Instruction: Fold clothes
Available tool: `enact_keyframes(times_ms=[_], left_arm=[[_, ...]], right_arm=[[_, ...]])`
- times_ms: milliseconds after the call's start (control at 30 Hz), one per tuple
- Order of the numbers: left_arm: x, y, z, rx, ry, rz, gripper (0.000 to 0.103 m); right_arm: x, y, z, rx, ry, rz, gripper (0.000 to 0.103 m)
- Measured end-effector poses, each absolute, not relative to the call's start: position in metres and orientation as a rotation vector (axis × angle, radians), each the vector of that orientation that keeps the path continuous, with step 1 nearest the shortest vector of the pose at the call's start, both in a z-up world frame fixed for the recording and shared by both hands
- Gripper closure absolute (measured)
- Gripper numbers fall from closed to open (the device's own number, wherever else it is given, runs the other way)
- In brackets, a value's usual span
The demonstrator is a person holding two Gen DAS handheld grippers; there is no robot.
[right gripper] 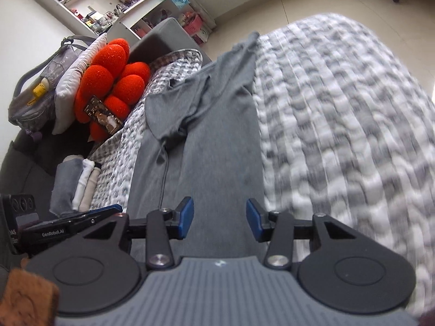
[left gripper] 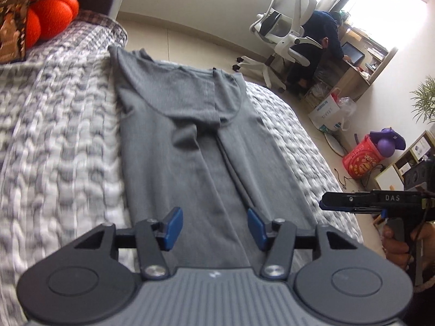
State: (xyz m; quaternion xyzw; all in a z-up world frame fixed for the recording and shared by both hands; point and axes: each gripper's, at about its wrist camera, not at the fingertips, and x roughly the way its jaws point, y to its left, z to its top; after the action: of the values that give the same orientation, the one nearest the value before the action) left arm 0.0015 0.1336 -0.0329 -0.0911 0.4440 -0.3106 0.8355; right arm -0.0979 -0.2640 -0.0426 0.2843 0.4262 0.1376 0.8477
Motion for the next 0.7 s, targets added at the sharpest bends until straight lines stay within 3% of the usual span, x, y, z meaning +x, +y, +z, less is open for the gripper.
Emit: enact_keyframes(times_ms=[433, 700], left_arm=[[-0.064, 0.167, -0.054, -0.245, 1.048, -0.632, 0.049], [-0.08, 0.166, -0.077, -0.133, 1.19, -0.668, 0.049]], right_arm=[[-0.161, -0.289, -0.07, 0.723, 0.992, 0.283, 0.056], [-0.178, -0.286, -0.072, 0.681, 1.096, 0.337, 0.056]])
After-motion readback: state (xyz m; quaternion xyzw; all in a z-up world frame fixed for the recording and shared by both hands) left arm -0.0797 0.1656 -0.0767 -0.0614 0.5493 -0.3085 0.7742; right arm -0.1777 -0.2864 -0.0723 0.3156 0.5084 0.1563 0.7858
